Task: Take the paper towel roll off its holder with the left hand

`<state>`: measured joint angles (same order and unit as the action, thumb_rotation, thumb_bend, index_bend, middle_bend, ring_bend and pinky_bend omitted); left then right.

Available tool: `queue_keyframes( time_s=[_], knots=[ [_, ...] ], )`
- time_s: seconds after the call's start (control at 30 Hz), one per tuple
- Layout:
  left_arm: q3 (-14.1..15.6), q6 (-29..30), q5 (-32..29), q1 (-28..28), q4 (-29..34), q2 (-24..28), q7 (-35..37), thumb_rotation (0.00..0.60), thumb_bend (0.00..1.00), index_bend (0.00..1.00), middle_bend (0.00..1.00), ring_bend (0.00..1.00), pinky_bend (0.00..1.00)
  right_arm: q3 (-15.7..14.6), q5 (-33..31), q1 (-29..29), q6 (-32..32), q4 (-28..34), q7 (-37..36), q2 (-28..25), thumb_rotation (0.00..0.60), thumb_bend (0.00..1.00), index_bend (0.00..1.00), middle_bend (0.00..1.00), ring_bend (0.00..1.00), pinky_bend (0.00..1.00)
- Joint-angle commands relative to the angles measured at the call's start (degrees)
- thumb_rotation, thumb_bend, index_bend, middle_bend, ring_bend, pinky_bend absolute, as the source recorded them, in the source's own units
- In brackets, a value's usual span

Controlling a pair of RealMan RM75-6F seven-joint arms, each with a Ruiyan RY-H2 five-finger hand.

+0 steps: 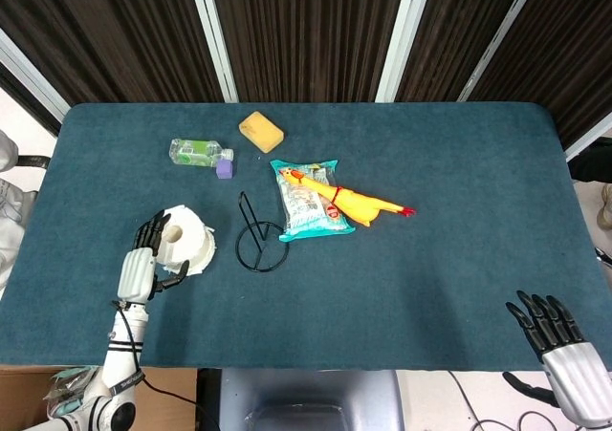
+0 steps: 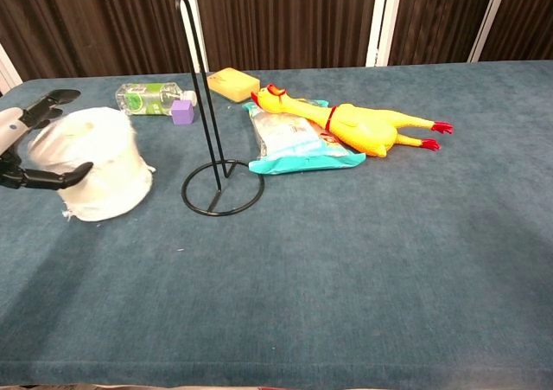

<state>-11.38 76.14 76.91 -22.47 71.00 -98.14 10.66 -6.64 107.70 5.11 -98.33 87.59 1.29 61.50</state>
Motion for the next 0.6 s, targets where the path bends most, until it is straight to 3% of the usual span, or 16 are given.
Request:
queue_keyframes(
  time_s=[0.03, 0.17, 0.27, 0.37, 0.47, 0.6],
  knots=[
    [2.16, 5.77, 3.61, 2.87, 3.50, 4.41, -4.73, 0.600, 0.35, 0.00, 0.00, 0.00, 0.01, -0.14, 0.23, 0.07, 0.11, 0.14, 0.59, 0.16, 0.600, 0.03, 0.00, 0.00, 0.00, 0.00],
    [6.58, 15.74, 11.01, 8.25, 8.28, 11.70, -6.12, 0.600, 0.35, 0.00, 0.00, 0.00, 0.01, -0.04, 0.07, 0.27, -0.35, 0.04, 0.40, 0.18, 0.600, 0.03, 0.00, 0.00, 0.00, 0.00],
    [13.30, 21.01, 17.40, 13.18, 11.28, 18.91, -8.18, 0.600, 0.37, 0.00, 0.00, 0.00, 0.01, 0.11, -0.27, 0.16, 0.12, 0.04, 0.90, 0.38, 0.600, 0.03, 0.00, 0.00, 0.00, 0.00],
    [18.53, 24.35, 22.20, 17.07, 9.50, 21.77, -10.46, 0.600, 0.37, 0.00, 0.00, 0.00, 0.00, 0.14, -0.64, -0.18, 1.52, 0.69, 2.37, 0.70, 0.600, 0.03, 0.00, 0.00, 0.00, 0.00],
    [20.21, 24.78, 24.05, 18.56, 5.69, 20.72, -10.92, 0.600, 0.37, 0.00, 0.00, 0.00, 0.00, -0.13, 0.22, -0.22, 1.90, 1.18, 4.16, 1.24, 0.600, 0.03, 0.00, 0.00, 0.00, 0.00],
    [20.64, 22.79, 24.49, 18.09, 6.08, 22.00, -9.00, 0.600, 0.38, 0.00, 0.00, 0.00, 0.00, -0.64, 1.39, -0.17, 2.17, 1.20, 5.67, 1.73, 0.600, 0.03, 0.00, 0.00, 0.00, 0.00]
  ],
)
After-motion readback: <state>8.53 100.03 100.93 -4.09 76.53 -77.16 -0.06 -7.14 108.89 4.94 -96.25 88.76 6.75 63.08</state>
